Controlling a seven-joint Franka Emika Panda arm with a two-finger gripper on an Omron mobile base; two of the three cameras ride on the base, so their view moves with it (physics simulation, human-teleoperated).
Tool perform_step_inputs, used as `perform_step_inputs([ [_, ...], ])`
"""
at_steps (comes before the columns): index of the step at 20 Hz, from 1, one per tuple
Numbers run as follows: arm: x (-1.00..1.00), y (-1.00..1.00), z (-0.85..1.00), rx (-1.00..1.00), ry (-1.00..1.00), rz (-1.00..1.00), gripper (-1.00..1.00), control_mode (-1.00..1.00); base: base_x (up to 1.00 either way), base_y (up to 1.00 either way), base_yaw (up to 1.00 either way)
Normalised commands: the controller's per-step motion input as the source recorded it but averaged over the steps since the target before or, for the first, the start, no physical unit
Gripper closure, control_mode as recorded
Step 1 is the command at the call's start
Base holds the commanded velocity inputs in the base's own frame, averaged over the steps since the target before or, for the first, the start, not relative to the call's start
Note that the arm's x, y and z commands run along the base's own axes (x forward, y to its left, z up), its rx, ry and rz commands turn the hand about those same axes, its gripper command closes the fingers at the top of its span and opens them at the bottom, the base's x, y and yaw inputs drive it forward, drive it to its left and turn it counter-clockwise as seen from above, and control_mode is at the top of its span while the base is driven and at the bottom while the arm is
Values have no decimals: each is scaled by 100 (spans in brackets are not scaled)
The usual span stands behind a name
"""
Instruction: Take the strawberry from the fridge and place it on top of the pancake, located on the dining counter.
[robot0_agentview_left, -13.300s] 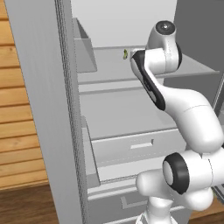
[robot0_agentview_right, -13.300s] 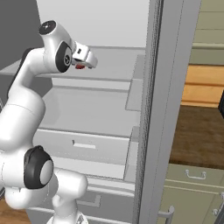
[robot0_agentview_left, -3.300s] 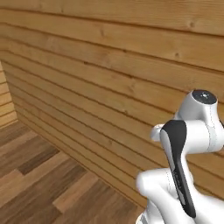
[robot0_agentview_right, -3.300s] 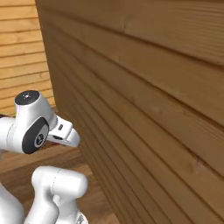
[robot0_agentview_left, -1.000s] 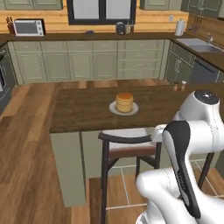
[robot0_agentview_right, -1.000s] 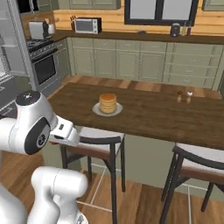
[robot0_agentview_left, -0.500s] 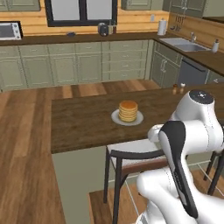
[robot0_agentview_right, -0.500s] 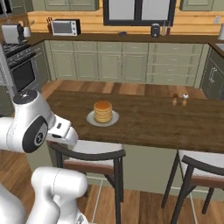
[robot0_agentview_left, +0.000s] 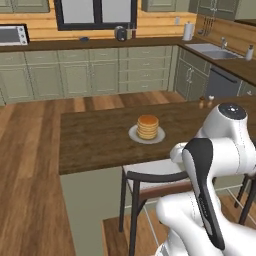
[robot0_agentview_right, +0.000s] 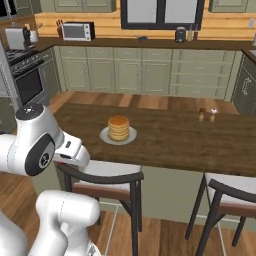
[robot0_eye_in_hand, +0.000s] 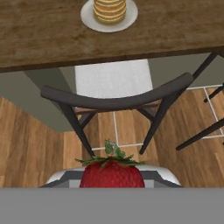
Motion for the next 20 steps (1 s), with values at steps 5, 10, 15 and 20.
perform_step_inputs([
  [5, 0, 0, 0, 0, 0, 0, 100, 100, 55, 0, 11],
  [10, 9, 0, 0, 0, 0, 0, 100, -100, 23, 0, 1],
  [15, 97, 3, 57, -4, 0, 1, 100, -100, 0, 0, 0],
  [20, 100, 0, 45, 0, -2, 2, 100, -100, 0, 0, 0],
])
